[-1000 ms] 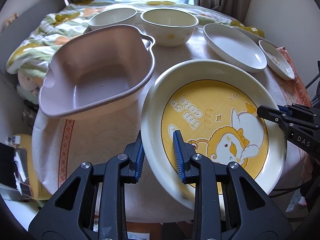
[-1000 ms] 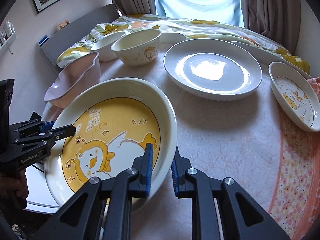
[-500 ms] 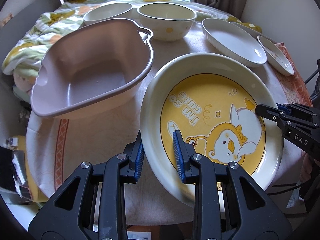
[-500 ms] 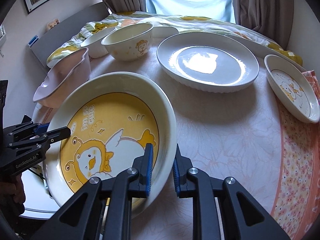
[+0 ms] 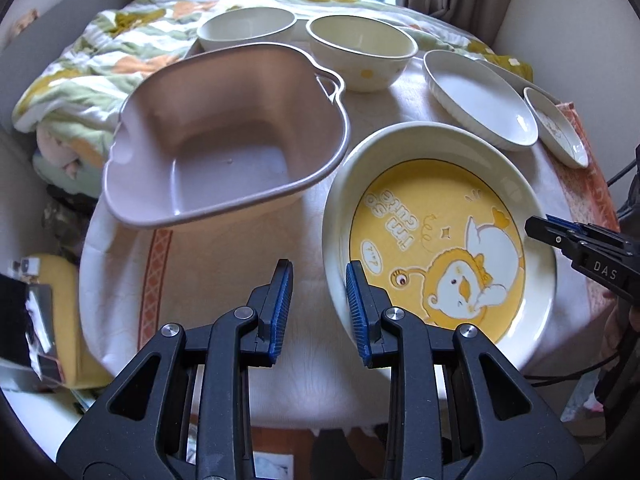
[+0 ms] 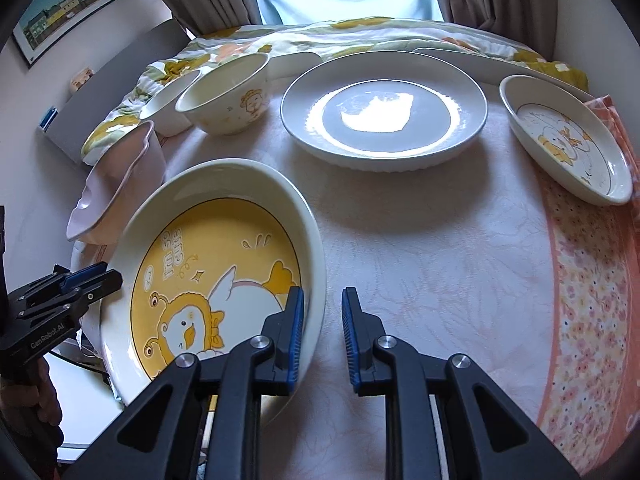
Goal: Organize plates and bowls
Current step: 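Lower the yellow duck plate onto the cloth and open both grippers, then reach to the large white plate and close both grippers on its rim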
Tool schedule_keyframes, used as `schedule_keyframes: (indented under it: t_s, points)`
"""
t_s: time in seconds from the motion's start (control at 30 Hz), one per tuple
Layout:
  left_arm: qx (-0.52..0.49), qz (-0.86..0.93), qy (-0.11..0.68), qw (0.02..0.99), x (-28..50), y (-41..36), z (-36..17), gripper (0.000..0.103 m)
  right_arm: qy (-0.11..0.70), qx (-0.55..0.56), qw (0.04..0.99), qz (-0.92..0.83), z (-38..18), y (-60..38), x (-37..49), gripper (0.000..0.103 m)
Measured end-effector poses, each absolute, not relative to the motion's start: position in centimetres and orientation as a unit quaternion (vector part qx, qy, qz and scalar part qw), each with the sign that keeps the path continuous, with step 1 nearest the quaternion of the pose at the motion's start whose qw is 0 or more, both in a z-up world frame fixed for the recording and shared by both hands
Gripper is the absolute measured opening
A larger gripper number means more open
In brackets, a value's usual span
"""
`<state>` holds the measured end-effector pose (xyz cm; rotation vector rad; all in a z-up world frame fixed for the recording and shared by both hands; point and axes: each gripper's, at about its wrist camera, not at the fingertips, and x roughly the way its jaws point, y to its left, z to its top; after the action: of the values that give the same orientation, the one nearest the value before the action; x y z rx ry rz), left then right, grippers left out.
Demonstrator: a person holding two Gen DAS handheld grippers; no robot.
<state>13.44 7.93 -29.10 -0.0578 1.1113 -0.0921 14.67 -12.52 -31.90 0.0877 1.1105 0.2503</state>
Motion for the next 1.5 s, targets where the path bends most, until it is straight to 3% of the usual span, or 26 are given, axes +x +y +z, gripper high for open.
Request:
schedule_keyframes:
  t_s: [0.07, 0.1, 0.13, 0.17, 0.2, 0.23, 0.27, 0.3, 0.33, 0.4, 0.43, 0.77, 1.13, 1.3, 1.5]
  points:
    - [-0.02, -0.045, 0.531, 0.846, 13.1, 7.8, -28.9, 0.025, 0.535, 0.031, 0.837, 0.11, -31.8, -12.4, 14.7, 0.022]
    - [-0.016, -0.046, 0.534, 0.844, 13.0, 7.7, -28.8, 0.025, 0.54, 0.026, 0.836, 0.099, -31.9, -12.5, 14.7, 0.031]
    - [-0.014, -0.052, 0.541, 0.839, 13.0, 7.6, -28.9, 0.025, 0.54, 0.027, 0.836, 0.091, -31.9, -12.7, 14.7, 0.051]
    - [-0.017, -0.059, 0.546, 0.836, 13.0, 7.5, -28.9, 0.025, 0.541, 0.03, 0.836, 0.084, -32.0, -13.0, 14.7, 0.065]
    - [-0.023, -0.066, 0.549, 0.833, 12.9, 7.5, -28.9, 0.025, 0.542, 0.035, 0.836, 0.076, -32.1, -13.4, 14.6, 0.091]
    - [-0.027, -0.07, 0.551, 0.831, 12.8, 7.4, -28.9, 0.026, 0.541, 0.04, 0.837, 0.07, -32.0, -13.7, 14.4, 0.101]
    - [-0.027, -0.073, 0.552, 0.83, 12.8, 7.4, -28.8, 0.028, 0.54, 0.043, 0.838, 0.063, -31.8, -13.9, 14.2, 0.101]
    - [-0.026, -0.076, 0.554, 0.829, 12.8, 7.4, -28.7, 0.04, 0.538, 0.047, 0.84, 0.057, -31.4, -14.2, 13.9, 0.101]
    - [-0.027, -0.079, 0.551, 0.83, 12.7, 7.4, -28.5, 0.064, 0.536, 0.051, 0.841, 0.054, -30.9, -14.5, 13.7, 0.101]
    - [-0.036, -0.085, 0.541, 0.836, 12.4, 7.4, -28.0, 0.096, 0.53, 0.059, 0.844, 0.053, -29.8, -14.8, 13.0, 0.101]
    - [-0.041, -0.086, 0.535, 0.839, 12.3, 7.6, -27.6, 0.1, 0.526, 0.061, 0.847, 0.054, -29.1, -14.9, 12.7, 0.101]
    - [-0.048, -0.076, 0.491, 0.867, 12.7, 8.1, -22.0, 0.1, 0.479, 0.052, 0.873, 0.071, -23.2, -16.2, 13.0, 0.101]
    - [-0.053, -0.04, 0.424, 0.903, 19.0, 1.9, -15.3, 0.1, 0.421, -0.018, 0.901, 0.107, -16.5, -20.4, 21.5, 0.101]
    - [-0.072, -0.019, 0.434, 0.898, 23.1, -1.5, -15.9, 0.1, 0.45, -0.069, 0.879, 0.141, -16.9, -22.4, 26.6, 0.101]
    - [-0.151, -0.008, 0.494, 0.857, 27.9, -3.9, -21.2, 0.1, 0.489, -0.104, 0.839, 0.216, -20.7, -23.5, 32.2, 0.101]
